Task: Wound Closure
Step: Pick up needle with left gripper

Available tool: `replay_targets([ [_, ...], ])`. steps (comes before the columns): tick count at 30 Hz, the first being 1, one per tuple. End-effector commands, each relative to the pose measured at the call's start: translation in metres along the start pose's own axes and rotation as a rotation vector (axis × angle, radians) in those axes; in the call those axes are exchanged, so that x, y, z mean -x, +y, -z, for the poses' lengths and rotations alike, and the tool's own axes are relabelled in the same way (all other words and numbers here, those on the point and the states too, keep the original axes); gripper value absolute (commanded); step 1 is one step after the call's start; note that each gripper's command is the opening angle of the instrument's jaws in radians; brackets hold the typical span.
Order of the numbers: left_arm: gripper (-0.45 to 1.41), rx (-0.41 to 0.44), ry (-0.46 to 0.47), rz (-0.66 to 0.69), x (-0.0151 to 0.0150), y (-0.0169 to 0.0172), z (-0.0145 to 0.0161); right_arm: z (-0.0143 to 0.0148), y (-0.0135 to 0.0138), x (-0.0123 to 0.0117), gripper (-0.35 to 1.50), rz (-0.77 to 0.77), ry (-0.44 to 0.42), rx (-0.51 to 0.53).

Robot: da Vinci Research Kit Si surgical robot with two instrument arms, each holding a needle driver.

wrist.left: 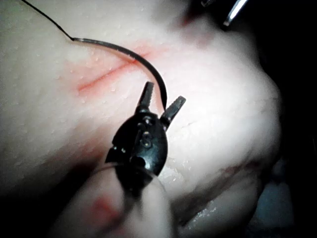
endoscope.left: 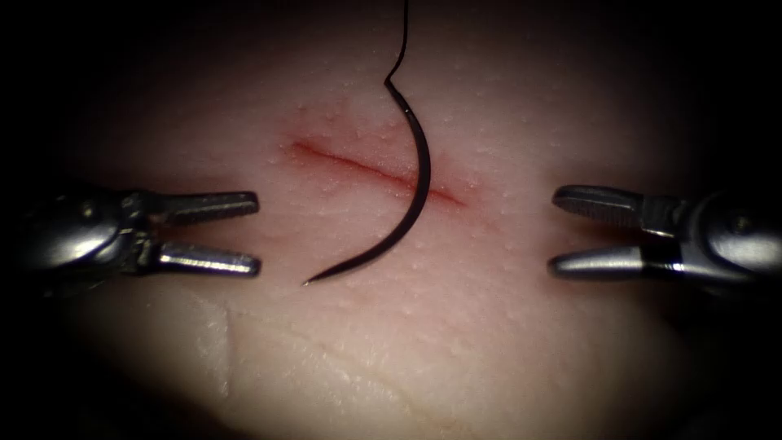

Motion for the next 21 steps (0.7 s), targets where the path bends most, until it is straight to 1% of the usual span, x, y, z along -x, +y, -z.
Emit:
replay_targets([
  [1, 0.48, -0.017, -0.031, 0.007, 0.0005, 0.001, -0.0009, -0.0006, -0.0006, 0.0001, 0.48, -0.003, 0.0, -0.001],
  [4, 0.48, -0.03, -0.069, 0.027, 0.0, 0.0016, -0.0018, -0.0004, -0.0009, -0.0004, 0.48, -0.007, -0.001, -0.001],
  [9, 0.48, -0.066, -0.135, 0.097, -0.0008, 0.002, -0.0042, -0.0001, -0.0012, -0.0009, 0.46, -0.011, 0.003, -0.004],
  [13, 0.46, -0.095, -0.183, 0.105, -0.0012, 0.0016, -0.0057, 0.0001, -0.0011, -0.0008, 0.44, -0.01, 0.001, -0.002],
  [17, 0.46, -0.139, -0.255, 0.1, -0.001, 0.0012, -0.0067, 0.0001, -0.0012, -0.0009, 0.44, -0.01, 0.0, 0.0],
  [19, 0.51, -0.154, -0.283, 0.098, -0.0007, 0.0008, -0.007, 0.0, -0.0012, -0.0009, 0.44, -0.01, 0.003, 0.002],
  [21, 0.61, -0.164, -0.316, 0.097, -0.0003, 0.0003, -0.0072, 0.0, -0.0013, -0.0009, 0.44, -0.01, 0.003, 0.002],
])
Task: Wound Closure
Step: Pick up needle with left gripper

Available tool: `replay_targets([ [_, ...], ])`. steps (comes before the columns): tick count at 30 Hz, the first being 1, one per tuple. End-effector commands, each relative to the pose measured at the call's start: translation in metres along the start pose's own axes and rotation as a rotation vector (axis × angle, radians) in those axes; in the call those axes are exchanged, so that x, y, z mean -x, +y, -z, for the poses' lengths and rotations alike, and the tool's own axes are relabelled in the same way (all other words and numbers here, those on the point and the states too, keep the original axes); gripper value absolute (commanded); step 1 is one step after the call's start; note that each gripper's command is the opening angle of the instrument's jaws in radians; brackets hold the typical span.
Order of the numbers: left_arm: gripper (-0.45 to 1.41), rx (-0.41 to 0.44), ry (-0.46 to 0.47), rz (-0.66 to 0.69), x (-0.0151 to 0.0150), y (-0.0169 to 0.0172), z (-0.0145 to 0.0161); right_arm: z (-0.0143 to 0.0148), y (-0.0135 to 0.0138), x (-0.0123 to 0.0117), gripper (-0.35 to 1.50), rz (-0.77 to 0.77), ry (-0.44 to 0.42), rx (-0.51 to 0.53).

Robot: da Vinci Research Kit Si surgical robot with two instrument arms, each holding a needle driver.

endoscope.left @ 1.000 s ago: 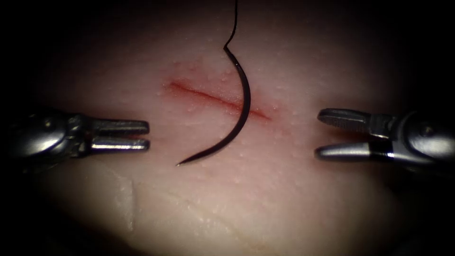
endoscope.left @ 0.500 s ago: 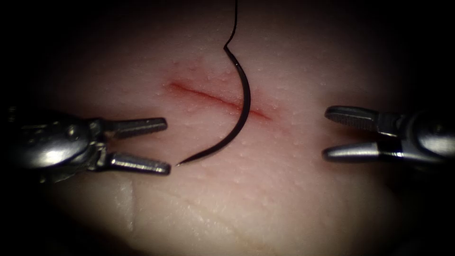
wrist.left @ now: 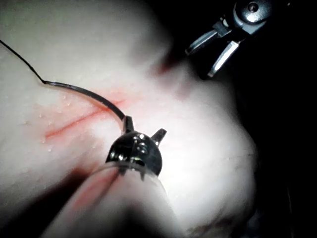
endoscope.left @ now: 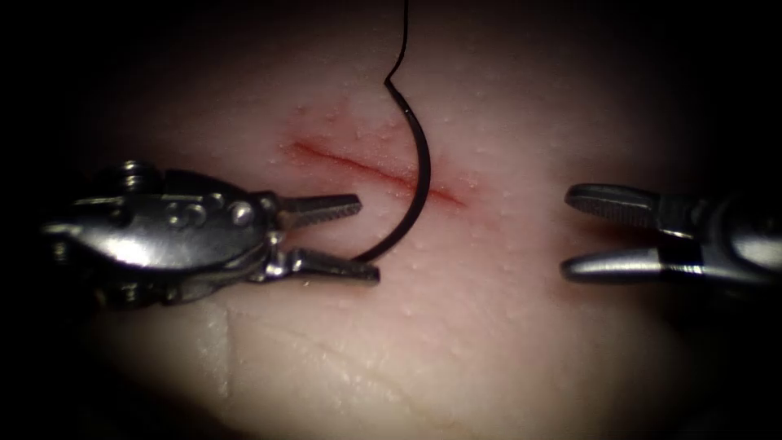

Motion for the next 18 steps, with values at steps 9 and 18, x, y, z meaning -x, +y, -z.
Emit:
replay_targets([
  [9, 0.63, -0.042, -0.079, 0.006, 0.0017, -0.0007, -0.0022, -0.0008, -0.0007, 0.0004, 0.44, 0.0, -0.002, -0.004],
  [18, 0.56, -0.003, -0.135, -0.02, 0.0034, 0.0002, -0.0038, -0.0008, -0.0007, 0.0004, 0.44, 0.0, -0.001, -0.004],
])
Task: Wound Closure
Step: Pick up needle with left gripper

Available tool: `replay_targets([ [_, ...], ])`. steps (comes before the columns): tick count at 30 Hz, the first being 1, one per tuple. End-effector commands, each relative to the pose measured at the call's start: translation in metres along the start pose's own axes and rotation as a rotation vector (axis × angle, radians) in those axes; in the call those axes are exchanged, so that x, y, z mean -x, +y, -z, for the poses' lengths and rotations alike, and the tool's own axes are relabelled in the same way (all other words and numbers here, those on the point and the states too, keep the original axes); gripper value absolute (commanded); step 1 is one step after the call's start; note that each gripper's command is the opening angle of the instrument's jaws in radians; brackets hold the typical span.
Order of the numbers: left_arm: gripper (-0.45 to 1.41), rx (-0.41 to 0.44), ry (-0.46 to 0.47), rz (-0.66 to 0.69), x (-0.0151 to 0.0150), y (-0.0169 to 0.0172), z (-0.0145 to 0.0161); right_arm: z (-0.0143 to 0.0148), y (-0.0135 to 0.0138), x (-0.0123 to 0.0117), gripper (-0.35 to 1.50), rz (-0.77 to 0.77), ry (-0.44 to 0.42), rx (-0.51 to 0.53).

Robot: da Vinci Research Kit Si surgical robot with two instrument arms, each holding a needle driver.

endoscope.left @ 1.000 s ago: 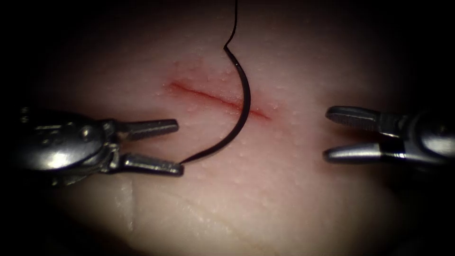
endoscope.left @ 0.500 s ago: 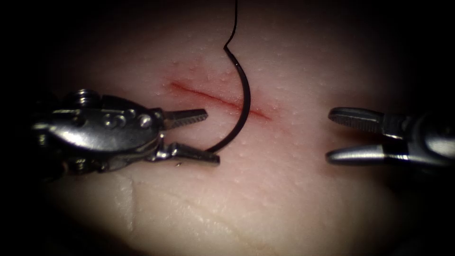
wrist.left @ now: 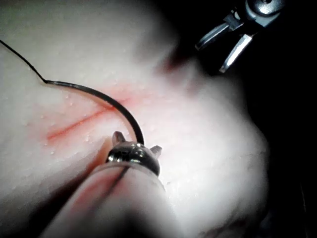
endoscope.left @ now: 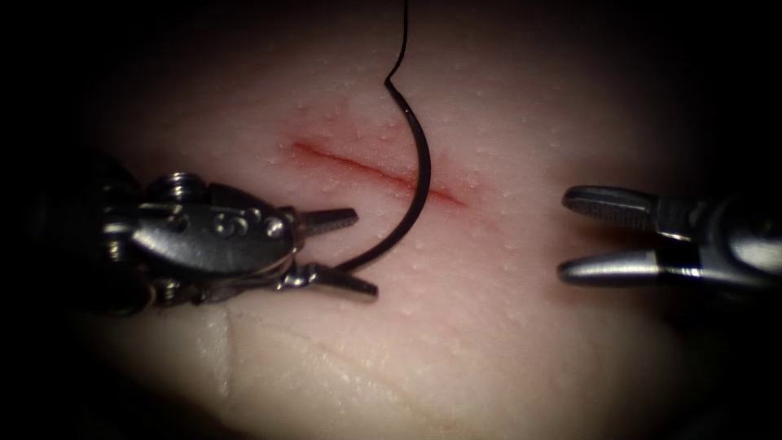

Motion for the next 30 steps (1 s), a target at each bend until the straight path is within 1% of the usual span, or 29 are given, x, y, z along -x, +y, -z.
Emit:
replay_targets([
  [1, 0.56, 0.004, -0.005, 0.0, 0.0005, 0.0005, -0.0009, -0.0007, -0.0006, 0.0004, 0.44, -0.001, 0.0, -0.003],
  [5, 0.56, 0.008, -0.023, -0.009, 0.001, 0.0002, -0.0014, -0.0008, -0.0007, 0.0003, 0.44, -0.001, -0.002, -0.004],
  [7, 0.53, 0.008, -0.034, -0.014, 0.0012, 0.0, -0.0017, -0.0009, -0.0009, 0.0002, 0.43, -0.001, -0.002, -0.004],
  [8, 0.45, 0.013, -0.044, -0.018, 0.0014, 0.0, -0.002, -0.001, -0.001, 0.0001, 0.43, -0.001, -0.001, -0.004],
  [10, 0.35, 0.023, -0.047, -0.019, 0.0015, 0.0, -0.0024, -0.0011, -0.0011, 0.0, 0.43, -0.001, -0.001, -0.004],
  [11, 0.23, 0.028, -0.052, -0.021, 0.0016, 0.0001, -0.0025, -0.0011, -0.0012, 0.0, 0.43, -0.001, 0.0, -0.004],
  [13, 0.09, 0.038, -0.055, -0.022, 0.0015, 0.0003, -0.0029, -0.0012, -0.0012, -0.0001, 0.38, -0.002, 0.0, -0.004],
  [16, -0.23, 0.037, -0.055, -0.02, 0.0012, 0.0003, -0.003, -0.0011, -0.0012, -0.0001, 0.36, -0.002, 0.0, -0.005],
  [17, -0.31, 0.037, -0.055, -0.019, 0.0012, 0.0004, -0.003, -0.0011, -0.0012, -0.0001, 0.34, -0.002, 0.0, -0.005],
  [18, -0.34, 0.038, -0.055, -0.018, 0.0011, 0.0004, -0.003, -0.0011, -0.0012, -0.0001, 0.32, -0.014, -0.001, -0.005],
  [20, -0.38, 0.041, -0.057, -0.017, 0.0009, 0.0003, -0.0027, -0.0011, -0.0012, -0.0001, 0.31, -0.026, -0.002, -0.005],
  [22, -0.39, 0.039, -0.037, -0.025, 0.0007, 0.0003, -0.0022, -0.0011, -0.0011, -0.0001, 0.31, -0.045, 0.005, -0.001],
  [24, -0.41, 0.002, -0.022, -0.049, 0.0006, 0.0002, -0.0016, -0.0011, -0.001, -0.0002, 0.32, -0.058, 0.012, 0.003],
  [27, -0.41, -0.039, -0.001, -0.071, 0.0006, 0.0002, -0.0007, -0.0012, -0.0009, -0.0001, 0.44, -0.07, 0.019, 0.006],
  [30, -0.41, -0.08, 0.007, -0.099, 0.0009, 0.0001, 0.0001, -0.0012, -0.0008, -0.0002, 0.49, -0.106, 0.026, 0.009],
])
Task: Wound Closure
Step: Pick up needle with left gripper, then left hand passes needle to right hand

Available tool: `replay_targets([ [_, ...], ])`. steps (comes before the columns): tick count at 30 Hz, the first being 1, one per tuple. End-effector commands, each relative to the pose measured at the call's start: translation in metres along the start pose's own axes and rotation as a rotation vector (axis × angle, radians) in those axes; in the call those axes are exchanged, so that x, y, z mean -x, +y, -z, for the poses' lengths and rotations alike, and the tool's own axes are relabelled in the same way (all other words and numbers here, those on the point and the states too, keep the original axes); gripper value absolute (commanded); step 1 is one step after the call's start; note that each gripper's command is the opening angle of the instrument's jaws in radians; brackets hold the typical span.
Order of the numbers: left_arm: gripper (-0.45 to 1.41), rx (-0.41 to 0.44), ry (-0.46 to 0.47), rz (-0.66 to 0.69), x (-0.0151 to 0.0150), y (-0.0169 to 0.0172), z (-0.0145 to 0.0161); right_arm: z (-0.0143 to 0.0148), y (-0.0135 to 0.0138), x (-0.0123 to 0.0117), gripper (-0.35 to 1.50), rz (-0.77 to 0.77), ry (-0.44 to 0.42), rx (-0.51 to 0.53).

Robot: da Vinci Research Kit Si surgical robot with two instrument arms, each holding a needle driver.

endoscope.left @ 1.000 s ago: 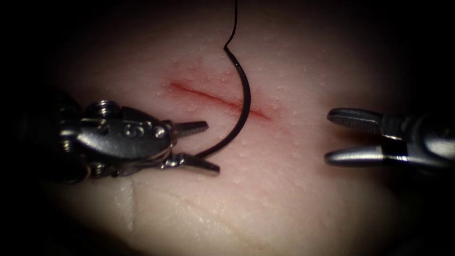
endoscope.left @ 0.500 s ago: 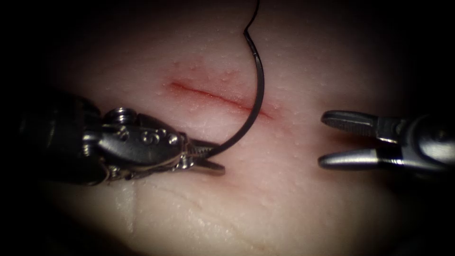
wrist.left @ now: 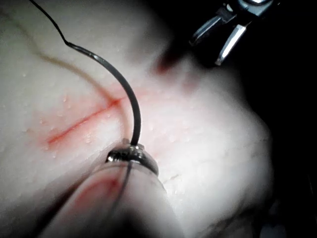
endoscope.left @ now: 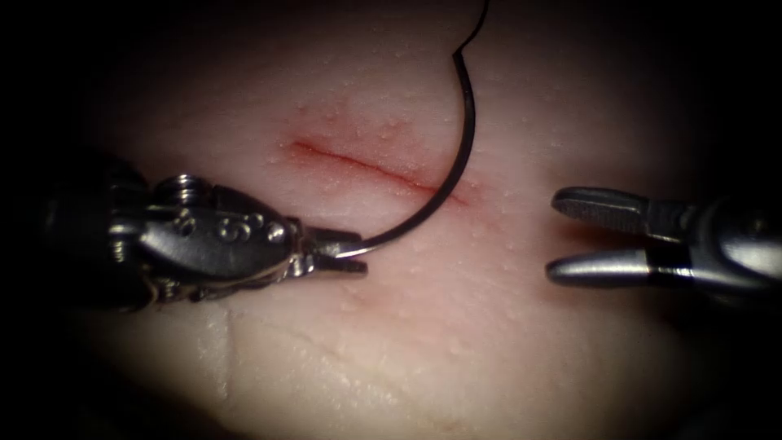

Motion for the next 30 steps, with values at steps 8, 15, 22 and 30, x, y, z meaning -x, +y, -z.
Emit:
replay_targets([
  [8, -0.45, -0.112, 0.05, -0.12, 0.001, 0.0005, 0.0017, -0.0007, 0.0002, 0.0004, 0.91, -0.103, 0.044, 0.013],
  [15, -0.45, -0.212, 0.121, -0.273, 0.0009, 0.0005, 0.0033, -0.0007, 0.0013, 0.0004, 1.01, -0.171, 0.053, 0.013],
  [22, -0.45, -0.298, 0.15, -0.388, 0.0005, 0.001, 0.004, -0.0015, 0.0039, -0.0006, 1.13, -0.249, 0.052, 0.008],
  [30, -0.45, -0.373, 0.117, -0.467, 0.0005, 0.001, 0.004, -0.0031, 0.0056, -0.0029, 1.37, -0.32, 0.062, -0.023],
])
